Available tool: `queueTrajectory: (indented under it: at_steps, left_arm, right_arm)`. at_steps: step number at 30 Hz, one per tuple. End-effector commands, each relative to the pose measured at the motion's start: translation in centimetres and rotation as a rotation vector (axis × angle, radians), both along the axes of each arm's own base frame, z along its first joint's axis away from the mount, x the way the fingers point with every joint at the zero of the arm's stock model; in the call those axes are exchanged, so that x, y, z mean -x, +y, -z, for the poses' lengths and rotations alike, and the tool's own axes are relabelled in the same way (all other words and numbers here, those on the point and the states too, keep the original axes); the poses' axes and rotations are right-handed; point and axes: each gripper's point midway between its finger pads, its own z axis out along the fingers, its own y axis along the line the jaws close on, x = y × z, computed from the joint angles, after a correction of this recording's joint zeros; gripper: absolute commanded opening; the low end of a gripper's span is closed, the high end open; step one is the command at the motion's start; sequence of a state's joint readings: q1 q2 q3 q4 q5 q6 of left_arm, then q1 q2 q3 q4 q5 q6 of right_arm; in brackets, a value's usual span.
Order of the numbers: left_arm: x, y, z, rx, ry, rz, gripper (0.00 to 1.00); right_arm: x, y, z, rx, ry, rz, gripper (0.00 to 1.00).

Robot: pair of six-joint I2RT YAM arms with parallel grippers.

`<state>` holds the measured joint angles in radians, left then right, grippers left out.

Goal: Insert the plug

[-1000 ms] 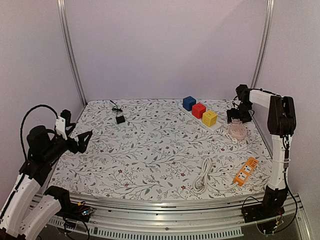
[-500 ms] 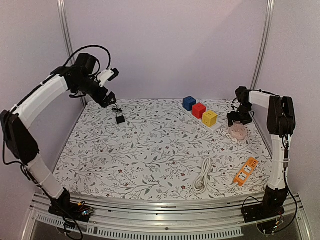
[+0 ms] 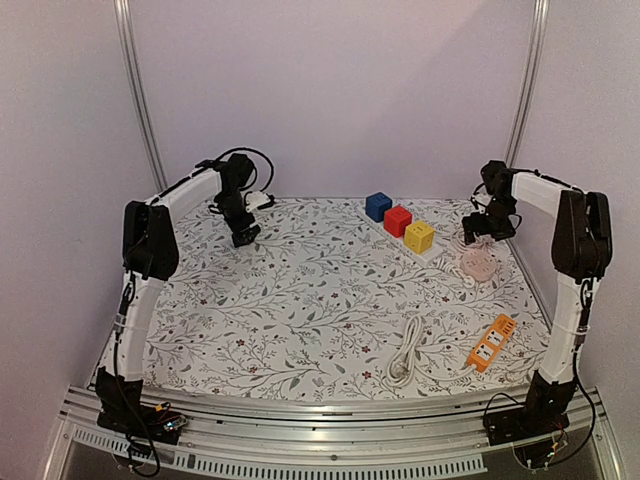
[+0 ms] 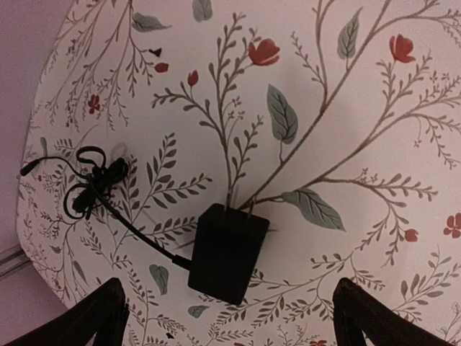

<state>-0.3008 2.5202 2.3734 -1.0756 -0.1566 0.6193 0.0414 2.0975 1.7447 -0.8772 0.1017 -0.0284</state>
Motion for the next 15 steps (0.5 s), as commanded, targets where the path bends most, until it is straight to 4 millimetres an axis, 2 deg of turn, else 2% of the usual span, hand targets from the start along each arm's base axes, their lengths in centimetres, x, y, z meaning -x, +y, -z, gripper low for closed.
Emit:
queueTrajectory:
  at_steps: [1,5,10,12,15]
  left_arm:
    - [-2.0,0.4,1.5,0.061,0.003,0.015,0.99]
    - [0.4,0.1,4.2,0.09,0.113,0.063,0.98]
    - [1.5,1.0,4.5,0.158,0.163,0.029,0.87]
    - [1.6,1.7,4.8,0.16,0.172,0.013,0.8]
    - [1.7,2.7,5.6,0.141,0.186,-0.01,0.62]
  right_arm:
    - [2.2,0.3,-3.6,-0.008,-0.036,0.013,0.94]
    - [4.2,0.1,-6.5,-0.002,-0.062,0.015,0.94]
    - [7.3,-0.9,-8.4,0.019,-0.078,0.102,0.94]
    - [9.1,-1.2,-8.4,0.018,-0.065,0.143,0.94]
    - [12.2,-1.5,-7.6,0.011,-0.021,0.208,0.94]
